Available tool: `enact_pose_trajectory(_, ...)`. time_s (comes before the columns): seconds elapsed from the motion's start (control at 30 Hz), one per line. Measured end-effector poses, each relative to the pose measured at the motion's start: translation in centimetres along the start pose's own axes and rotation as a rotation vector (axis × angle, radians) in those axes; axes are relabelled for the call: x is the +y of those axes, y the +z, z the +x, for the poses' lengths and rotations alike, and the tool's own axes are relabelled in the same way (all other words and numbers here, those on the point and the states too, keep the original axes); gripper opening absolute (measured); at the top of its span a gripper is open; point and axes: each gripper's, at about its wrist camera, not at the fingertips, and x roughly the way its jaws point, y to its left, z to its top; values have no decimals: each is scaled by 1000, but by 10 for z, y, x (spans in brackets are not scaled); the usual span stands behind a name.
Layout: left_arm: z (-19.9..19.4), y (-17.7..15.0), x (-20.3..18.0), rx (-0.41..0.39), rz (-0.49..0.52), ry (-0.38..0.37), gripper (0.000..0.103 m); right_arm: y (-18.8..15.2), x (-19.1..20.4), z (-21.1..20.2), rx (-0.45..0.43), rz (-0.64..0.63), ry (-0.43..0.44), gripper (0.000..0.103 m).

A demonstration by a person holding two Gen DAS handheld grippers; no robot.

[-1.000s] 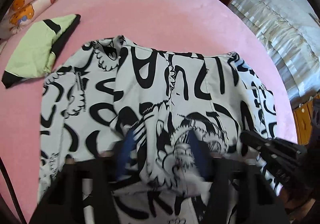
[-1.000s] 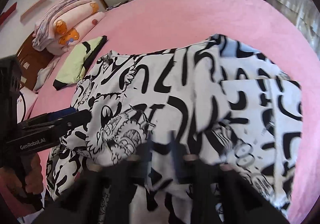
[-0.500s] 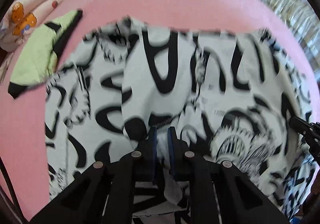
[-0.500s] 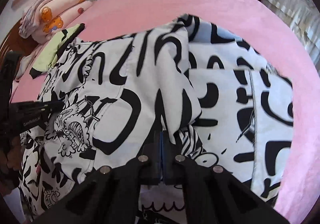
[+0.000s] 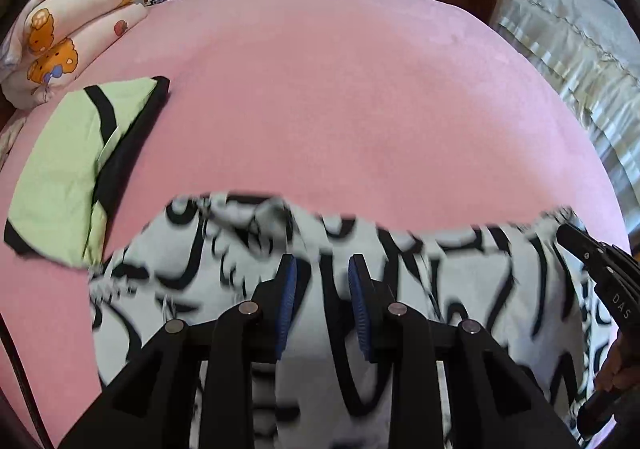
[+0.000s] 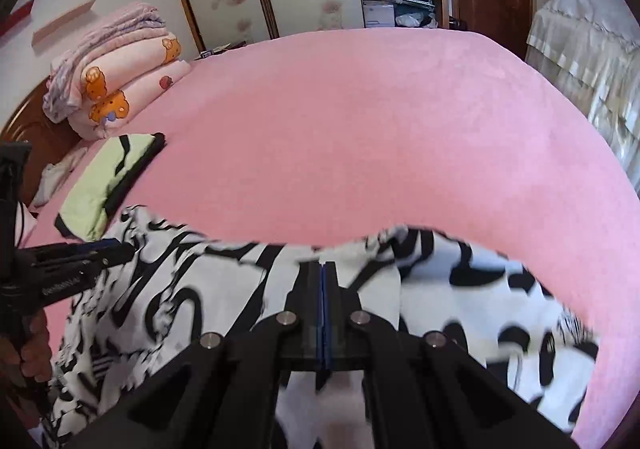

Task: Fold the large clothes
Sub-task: 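Release the hood with both tools and move to the jacket hem, then grasp the jacket hem edge with the left tool while the right tool grasps beside it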

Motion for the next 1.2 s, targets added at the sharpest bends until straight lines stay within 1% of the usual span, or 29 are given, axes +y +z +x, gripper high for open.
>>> enact_pose_trajectory(0.1,21,12,7,6,-8,12,25,10,-10,23,8,14,-10,0)
enact_pose_trajectory(0.17,32,17,13,2,-27,3,25,11,-18,38,33,16,-35,0)
enact_pose_trajectory(0.23,42,20,18,6,-45,-13,25,10,-26,48,52,22,-35,0)
enact_pose_trajectory(0.3,49,23,20,10,-56,-23,25,8,-36,52,56,47,-13,0)
enact_pose_trajectory(0.33,55,25,22,13,-61,-27,25,8,-39,54,53,50,-23,0)
enact_pose_trajectory(0.5,82,34,25,40,-68,-34,25,12,-45,71,63,16,-31,0)
enact_pose_trajectory(0.6,90,33,25,50,-63,-41,25,11,-45,84,79,-6,-46,0)
enact_pose_trajectory(0.7,105,33,27,73,-78,-45,25,4,-59,98,97,71,-23,0)
enact_pose_trajectory(0.77,105,33,23,61,-59,-31,25,1,-68,102,94,109,-1,0)
enact_pose_trajectory(0.83,99,32,20,45,-43,-24,25,1,-70,100,90,118,7,0)
enact_pose_trajectory(0.97,82,26,16,20,-37,-42,25,1,-67,88,80,73,-24,0)
enact_pose_trajectory(1.1,65,20,23,-4,-69,-76,25,0,-74,79,72,96,-34,0)
enact_pose_trajectory(1.2,57,18,30,-18,-86,-73,25,-3,-82,72,65,108,-92,0)
